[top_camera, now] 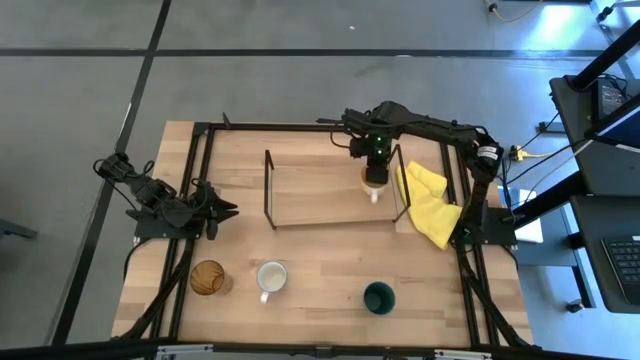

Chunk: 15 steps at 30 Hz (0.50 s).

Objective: Stack small to large cups/mugs on shelf
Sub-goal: Put the yellow cup on the shelf

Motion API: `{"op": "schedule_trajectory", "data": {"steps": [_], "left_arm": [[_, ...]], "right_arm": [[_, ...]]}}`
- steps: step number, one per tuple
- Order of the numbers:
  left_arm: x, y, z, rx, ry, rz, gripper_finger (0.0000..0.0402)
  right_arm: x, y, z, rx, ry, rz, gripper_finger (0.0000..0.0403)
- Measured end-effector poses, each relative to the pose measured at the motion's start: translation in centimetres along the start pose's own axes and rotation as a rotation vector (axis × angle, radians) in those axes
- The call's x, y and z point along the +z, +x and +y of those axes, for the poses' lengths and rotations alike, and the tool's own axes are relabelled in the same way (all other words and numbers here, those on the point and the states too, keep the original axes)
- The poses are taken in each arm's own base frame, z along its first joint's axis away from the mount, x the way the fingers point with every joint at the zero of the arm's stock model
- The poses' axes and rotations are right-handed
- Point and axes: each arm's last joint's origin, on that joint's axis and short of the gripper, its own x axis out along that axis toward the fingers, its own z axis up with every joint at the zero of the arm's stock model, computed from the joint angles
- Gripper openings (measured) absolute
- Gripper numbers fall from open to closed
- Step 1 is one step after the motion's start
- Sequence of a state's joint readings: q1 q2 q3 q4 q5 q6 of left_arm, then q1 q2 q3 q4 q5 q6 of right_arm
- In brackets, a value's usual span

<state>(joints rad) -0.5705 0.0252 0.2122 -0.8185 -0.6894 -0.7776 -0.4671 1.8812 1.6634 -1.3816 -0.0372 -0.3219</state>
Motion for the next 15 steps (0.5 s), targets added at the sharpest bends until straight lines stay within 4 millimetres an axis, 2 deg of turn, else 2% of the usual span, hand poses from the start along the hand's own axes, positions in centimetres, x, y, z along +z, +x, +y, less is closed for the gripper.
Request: {"op": "schedule_trajectory", "data": {"steps": [8,15], "left_arm": [[0.01,0.0,0.0,0.0,0.0,0.0,0.0098],[0.01,0.0,0.0,0.0,0.0,0.0,0.0098]], "right_arm": [[-0.27,0.0,0.09,0.01,0.023,0.028,0.0042],[-0.27,0.0,0.1,0.012,0.05,0.027,0.0089]]}}
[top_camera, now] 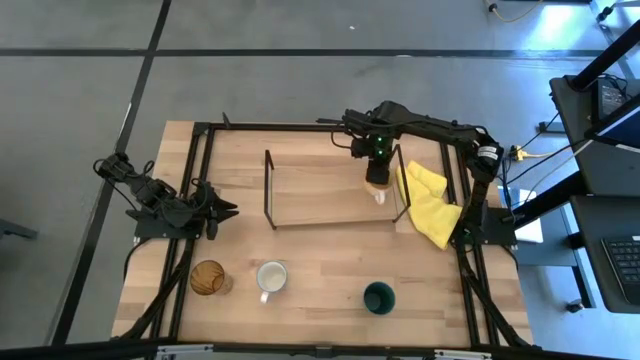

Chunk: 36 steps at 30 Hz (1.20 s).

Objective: Stack small to large cups/mugs on shelf
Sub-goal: Put the yellow cup on the shelf

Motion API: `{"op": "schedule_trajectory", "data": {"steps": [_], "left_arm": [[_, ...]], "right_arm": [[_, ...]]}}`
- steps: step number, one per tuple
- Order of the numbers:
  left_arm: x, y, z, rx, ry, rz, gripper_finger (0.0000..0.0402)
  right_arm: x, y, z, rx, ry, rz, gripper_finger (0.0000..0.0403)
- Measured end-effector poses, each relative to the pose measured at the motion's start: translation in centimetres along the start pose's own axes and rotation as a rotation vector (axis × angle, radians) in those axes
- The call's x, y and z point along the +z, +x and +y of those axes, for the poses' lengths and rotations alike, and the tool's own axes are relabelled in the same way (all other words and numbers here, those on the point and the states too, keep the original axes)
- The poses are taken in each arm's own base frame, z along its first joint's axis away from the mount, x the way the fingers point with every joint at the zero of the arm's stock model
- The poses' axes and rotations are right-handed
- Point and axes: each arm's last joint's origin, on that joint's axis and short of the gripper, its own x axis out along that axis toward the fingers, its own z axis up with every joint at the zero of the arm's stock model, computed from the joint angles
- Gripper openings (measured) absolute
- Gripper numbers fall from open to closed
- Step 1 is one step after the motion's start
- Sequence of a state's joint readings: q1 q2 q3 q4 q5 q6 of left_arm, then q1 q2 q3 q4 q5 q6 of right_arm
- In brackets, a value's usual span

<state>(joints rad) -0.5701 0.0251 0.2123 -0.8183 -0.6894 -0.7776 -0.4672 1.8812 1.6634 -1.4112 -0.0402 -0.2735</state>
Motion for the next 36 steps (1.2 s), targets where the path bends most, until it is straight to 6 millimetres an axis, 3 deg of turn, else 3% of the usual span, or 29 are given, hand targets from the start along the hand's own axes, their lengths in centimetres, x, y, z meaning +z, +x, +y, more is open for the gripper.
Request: {"op": "schedule_trajectory", "data": {"steps": [9,19,36], "left_arm": [[0.0,0.0,0.0,0.0,0.0,0.0,0.0099],[0.0,0.0,0.0,0.0,0.0,0.0,0.0098],[0.0,0.0,0.0,0.001,0.0,0.0,0.0098]], "right_arm": [[-0.1,-0.1,0.0,0.001,0.003,0.002,0.012],[-0.8,-1.6,0.4,-0.01,-0.007,-0.055,0.0095],[-1.3,0.6,1.0,0.011,-0.048,0.029,0.0071]]}}
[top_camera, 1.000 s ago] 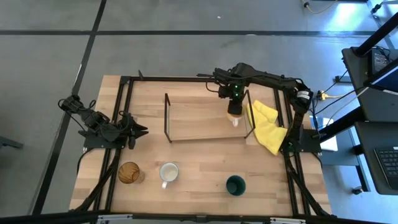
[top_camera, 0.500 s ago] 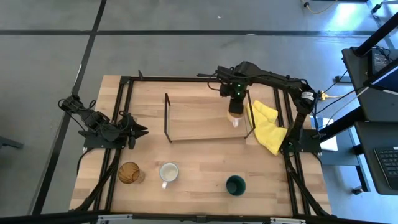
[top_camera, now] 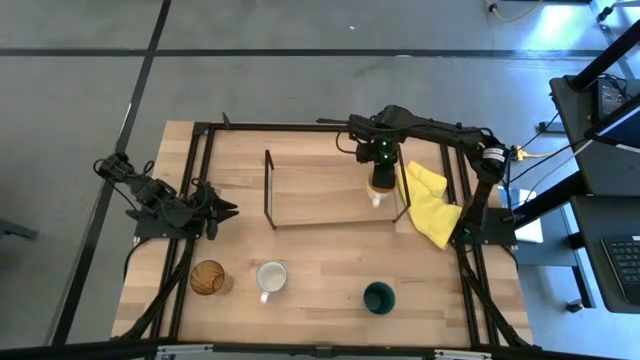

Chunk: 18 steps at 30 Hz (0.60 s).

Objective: Stack small to large cups/mugs on shelf
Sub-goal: Put the yellow cup on the shelf

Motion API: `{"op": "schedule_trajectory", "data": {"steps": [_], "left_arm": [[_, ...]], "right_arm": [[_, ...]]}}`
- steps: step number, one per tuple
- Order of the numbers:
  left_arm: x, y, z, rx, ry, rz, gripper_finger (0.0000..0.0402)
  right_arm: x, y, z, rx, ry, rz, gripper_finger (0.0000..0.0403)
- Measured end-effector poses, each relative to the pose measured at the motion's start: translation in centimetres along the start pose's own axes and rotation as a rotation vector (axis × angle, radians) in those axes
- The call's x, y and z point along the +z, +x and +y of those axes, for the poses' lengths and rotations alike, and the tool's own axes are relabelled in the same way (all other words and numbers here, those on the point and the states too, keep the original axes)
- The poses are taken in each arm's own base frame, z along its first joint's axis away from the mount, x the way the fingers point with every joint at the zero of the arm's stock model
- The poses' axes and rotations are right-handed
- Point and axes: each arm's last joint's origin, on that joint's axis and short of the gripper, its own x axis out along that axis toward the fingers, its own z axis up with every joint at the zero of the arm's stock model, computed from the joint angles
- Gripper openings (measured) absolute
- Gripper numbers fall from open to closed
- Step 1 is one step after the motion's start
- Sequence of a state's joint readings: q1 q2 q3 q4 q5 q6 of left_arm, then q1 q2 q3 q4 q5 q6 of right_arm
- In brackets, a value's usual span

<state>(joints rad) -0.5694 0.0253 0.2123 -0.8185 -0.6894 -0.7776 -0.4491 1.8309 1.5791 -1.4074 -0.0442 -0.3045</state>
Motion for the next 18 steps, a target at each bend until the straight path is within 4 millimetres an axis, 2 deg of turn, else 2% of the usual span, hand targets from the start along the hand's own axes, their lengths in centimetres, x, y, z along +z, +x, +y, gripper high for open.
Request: {"op": "schedule_trajectory", "data": {"steps": [18], "left_arm": [[0.0,0.0,0.0,0.0,0.0,0.0,0.0099]], "right_arm": [[0.4,-0.3,1.3,-0.023,-0.084,-0.031,0.0071]]}}
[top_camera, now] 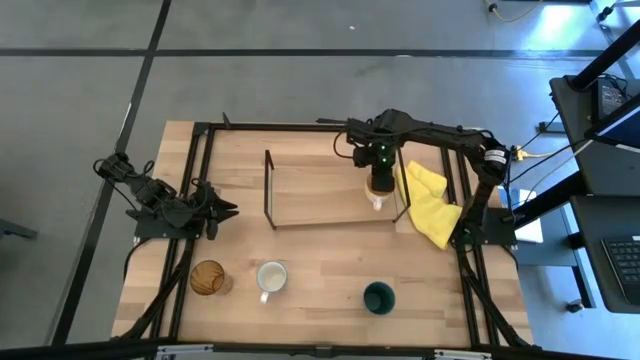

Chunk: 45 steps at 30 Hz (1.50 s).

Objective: Stack small to large cups/mugs on shelf
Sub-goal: Put the yellow cup on the shelf

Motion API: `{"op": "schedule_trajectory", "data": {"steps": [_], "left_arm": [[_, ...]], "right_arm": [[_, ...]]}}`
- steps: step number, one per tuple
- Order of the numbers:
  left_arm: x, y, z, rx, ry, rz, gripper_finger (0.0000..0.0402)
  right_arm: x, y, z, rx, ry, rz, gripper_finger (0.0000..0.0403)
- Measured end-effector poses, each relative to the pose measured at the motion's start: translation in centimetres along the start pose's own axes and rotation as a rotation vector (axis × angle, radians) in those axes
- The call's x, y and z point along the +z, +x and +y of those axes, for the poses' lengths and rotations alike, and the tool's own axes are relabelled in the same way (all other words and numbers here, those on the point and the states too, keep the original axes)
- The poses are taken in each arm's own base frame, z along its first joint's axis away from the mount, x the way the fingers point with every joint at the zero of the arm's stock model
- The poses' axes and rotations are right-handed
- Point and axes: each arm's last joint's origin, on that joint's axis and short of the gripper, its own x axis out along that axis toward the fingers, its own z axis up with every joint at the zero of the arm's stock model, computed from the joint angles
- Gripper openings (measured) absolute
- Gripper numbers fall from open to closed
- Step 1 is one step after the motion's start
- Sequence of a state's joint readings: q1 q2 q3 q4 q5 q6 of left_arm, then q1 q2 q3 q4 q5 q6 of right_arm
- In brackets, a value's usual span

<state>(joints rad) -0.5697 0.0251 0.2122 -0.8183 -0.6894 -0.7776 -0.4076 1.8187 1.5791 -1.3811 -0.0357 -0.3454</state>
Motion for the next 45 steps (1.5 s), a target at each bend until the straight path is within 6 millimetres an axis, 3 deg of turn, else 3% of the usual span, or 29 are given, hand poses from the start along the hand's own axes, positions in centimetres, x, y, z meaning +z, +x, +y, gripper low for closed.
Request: {"op": "schedule_trajectory", "data": {"steps": [11,34,41,45], "left_arm": [[0.0,0.0,0.0,-0.001,0.0,0.0,0.0098],[0.0,0.0,0.0,-0.001,0.0,0.0,0.0098],[0.0,0.0,0.0,0.0,0.0,0.0,0.0098],[0.0,0.0,0.0,0.0,0.0,0.0,0.0098]], "right_arm": [[-0.1,0.0,-0.2,-0.064,-0.102,0.026,0.0072],[0.2,0.0,0.6,-0.133,-0.137,0.049,0.0071],[-0.2,-1.1,1.5,-0.146,-0.146,0.016,0.0072],[-0.6,-2.7,1.9,-0.135,-0.104,-0.041,0.0075]]}}
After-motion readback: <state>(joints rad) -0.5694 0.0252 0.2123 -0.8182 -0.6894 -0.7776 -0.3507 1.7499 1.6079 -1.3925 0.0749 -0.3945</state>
